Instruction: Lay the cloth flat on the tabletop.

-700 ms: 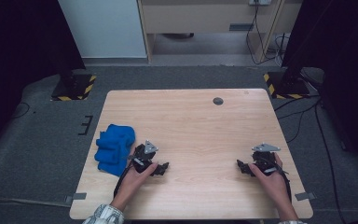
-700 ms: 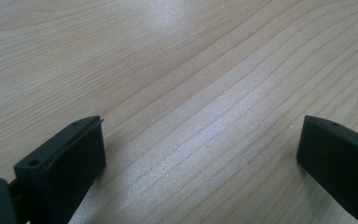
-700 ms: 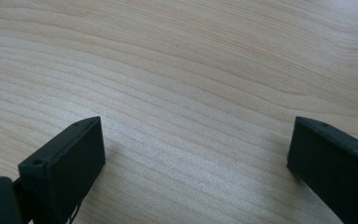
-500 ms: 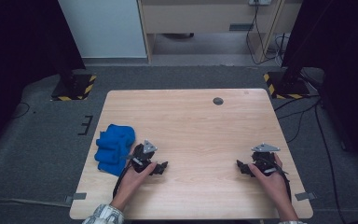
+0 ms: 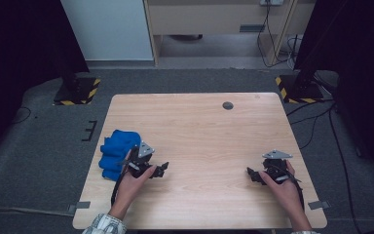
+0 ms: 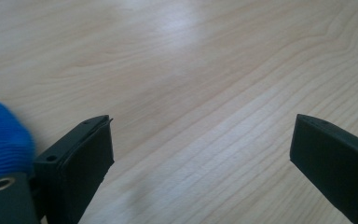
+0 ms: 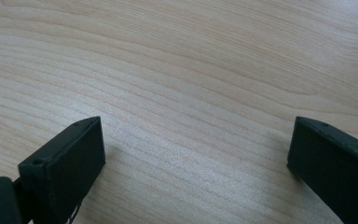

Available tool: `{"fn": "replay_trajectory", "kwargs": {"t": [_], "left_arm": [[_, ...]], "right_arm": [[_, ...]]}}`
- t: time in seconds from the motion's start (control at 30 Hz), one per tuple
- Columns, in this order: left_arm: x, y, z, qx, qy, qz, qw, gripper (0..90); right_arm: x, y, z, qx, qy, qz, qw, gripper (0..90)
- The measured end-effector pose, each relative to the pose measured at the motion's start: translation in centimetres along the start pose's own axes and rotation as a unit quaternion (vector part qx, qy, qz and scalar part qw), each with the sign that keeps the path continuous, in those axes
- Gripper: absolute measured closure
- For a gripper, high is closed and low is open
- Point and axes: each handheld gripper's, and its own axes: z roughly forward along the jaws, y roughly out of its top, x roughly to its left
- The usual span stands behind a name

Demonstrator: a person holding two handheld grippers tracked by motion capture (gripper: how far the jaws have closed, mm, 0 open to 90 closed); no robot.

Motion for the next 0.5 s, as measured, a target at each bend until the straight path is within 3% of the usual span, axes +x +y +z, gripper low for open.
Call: {"fn": "replay_trajectory", "kwargs": {"t": [0.17,0.3,0.5], "left_arm": [[1.4,0.1,-1.6,-0.022,0.016,-0.015,0.9995,5.5],[2.9,0.2,-2.9,-0.032,0.054,-0.017,0.9979,7.1],[4.6,-0.3,-4.0,-0.042,0.067,-0.038,0.9962,6.9]], "right_arm": [[0.0,0.0,0.0,0.000,0.000,0.000,1.0000,4.0],[0.0,0.0,0.0,0.000,0.000,-0.001,1.0000,4.0],[0.0,0.0,0.0,0.000,0.000,-0.001,1.0000,4.0]]}}
